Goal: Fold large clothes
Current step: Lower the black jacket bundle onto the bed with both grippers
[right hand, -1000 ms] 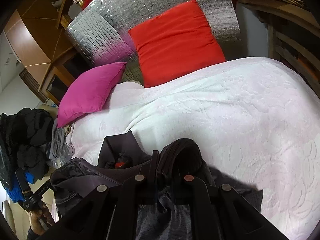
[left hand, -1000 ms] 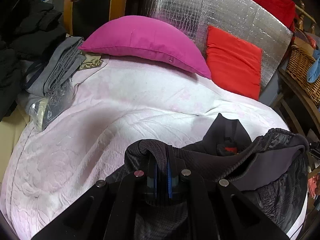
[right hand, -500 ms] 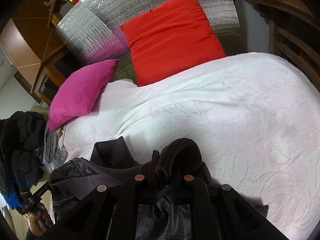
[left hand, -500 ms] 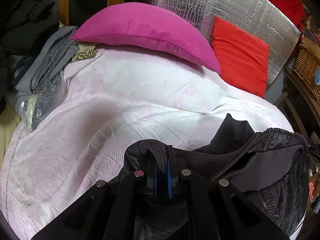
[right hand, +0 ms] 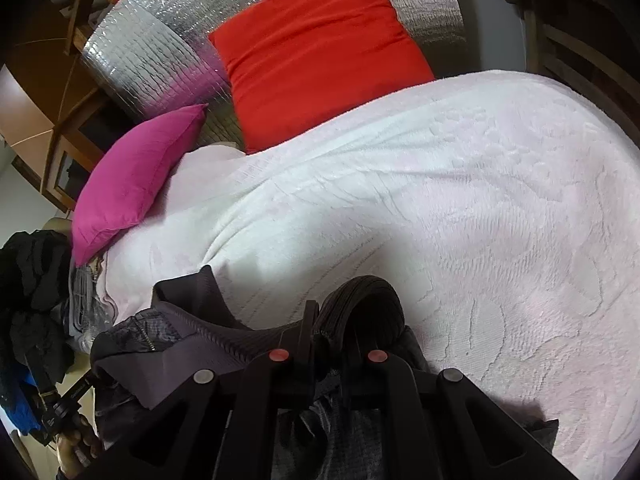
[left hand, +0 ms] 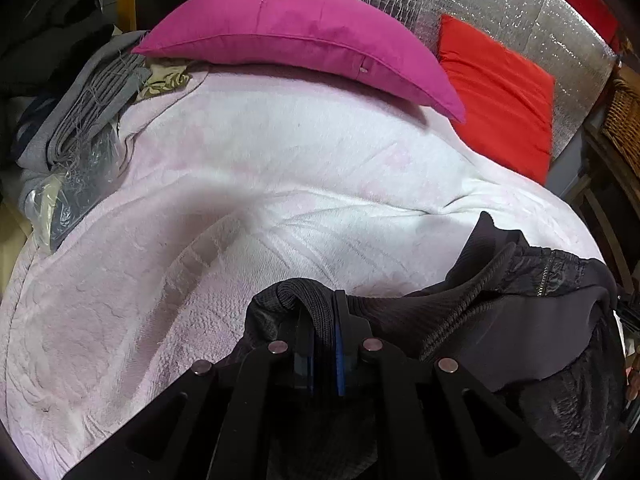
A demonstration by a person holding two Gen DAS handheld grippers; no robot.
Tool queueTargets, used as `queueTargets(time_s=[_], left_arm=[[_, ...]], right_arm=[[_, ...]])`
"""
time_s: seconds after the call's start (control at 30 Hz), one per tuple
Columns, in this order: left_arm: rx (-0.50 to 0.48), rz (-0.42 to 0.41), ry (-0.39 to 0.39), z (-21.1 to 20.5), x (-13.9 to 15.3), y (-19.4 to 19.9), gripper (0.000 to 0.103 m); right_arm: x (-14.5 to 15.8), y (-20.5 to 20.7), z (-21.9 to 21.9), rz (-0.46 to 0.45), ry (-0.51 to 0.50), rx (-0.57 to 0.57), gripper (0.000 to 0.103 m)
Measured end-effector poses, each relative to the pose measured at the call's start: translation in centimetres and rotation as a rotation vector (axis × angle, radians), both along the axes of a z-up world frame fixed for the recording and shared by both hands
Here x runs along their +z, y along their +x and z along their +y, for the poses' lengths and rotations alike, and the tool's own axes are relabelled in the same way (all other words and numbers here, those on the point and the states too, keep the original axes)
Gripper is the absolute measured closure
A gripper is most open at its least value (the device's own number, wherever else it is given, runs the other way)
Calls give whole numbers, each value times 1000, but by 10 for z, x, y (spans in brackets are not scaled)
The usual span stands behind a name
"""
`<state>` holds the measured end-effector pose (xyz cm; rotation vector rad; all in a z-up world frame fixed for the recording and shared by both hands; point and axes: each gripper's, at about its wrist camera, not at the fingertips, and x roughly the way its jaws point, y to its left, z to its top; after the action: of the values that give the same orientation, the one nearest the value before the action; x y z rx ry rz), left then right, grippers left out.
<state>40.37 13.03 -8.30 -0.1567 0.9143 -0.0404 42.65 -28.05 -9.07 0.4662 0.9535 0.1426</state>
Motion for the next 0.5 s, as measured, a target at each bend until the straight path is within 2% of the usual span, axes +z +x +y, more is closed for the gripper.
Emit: queueTargets(time_s=[0.5], left_arm=[[8,56,44,-5,-22,15,91]], right_arm=[[-28,8,-5,64,50,-29,93]])
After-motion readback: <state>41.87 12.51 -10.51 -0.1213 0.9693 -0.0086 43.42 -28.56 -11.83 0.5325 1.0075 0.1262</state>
